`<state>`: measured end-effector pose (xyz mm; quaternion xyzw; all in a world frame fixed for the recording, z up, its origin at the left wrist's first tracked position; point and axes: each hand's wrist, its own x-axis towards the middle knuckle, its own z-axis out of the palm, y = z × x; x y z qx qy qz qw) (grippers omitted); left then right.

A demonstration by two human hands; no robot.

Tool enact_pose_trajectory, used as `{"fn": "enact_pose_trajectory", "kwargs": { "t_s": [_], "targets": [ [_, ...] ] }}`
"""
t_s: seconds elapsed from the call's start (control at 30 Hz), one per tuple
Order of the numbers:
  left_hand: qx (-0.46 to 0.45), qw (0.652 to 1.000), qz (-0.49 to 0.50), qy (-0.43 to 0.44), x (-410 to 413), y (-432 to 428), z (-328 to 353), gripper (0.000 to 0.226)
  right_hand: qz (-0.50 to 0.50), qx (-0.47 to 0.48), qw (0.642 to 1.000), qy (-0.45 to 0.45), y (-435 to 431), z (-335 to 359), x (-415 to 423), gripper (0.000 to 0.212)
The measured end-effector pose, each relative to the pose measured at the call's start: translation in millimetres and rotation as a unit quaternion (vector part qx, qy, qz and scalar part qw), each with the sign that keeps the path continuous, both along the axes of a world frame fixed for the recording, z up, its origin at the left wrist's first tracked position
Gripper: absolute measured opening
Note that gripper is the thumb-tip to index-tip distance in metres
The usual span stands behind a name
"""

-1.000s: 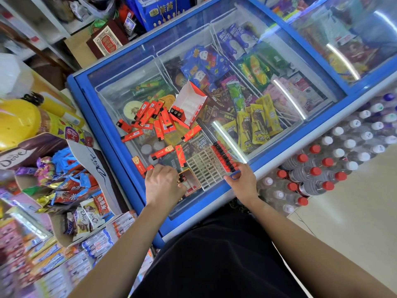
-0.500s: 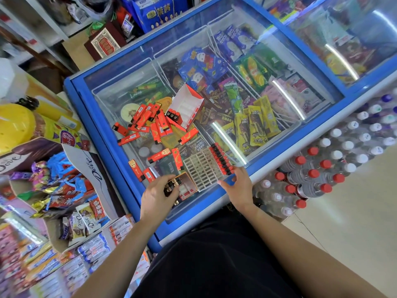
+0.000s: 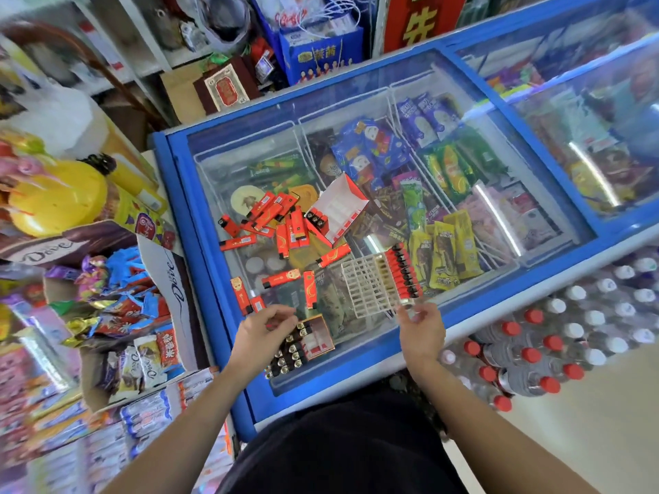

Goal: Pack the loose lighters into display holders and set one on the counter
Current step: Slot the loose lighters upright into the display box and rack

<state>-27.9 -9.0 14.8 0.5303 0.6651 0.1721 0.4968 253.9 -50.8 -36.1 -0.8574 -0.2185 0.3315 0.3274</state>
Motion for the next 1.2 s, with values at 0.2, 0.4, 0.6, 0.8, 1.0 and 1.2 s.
{"fn": "enact_pose_trajectory", "kwargs": {
  "t_s": [0.2,0.4,0.6,0.8,1.0,1.2],
  "targets": [
    [0.047,0.988,0.099,0.106,-21,26,-15,0.022,0.22,0.05,0.971,0.08,27,38,-44,0.011],
    [0.019,0.978,0.037,0.205,-19,44,-29,0.042,0.485,0.078,0.865,-0.102,105,44,-65,0.052],
    [0.052,0.984,0.014,0.168,-14,62,-45,0.047,0.63,-0.005,0.734,-0.254,158,28,-73,0.071],
    [0.134,0.983,0.085,0.094,-18,101,-26,0.028,0.544,-0.031,0.792,-0.275,195,24,-72,0.075],
    [0.185,0.955,0.216,0.078,-37,150,-21,0.052,0.563,0.04,0.795,-0.223,229,31,-107,0.075],
    [0.137,0.977,0.145,0.067,-53,183,-31,0.024,0.722,-0.061,0.634,-0.269,283,22,-136,0.115]
  ]
}}
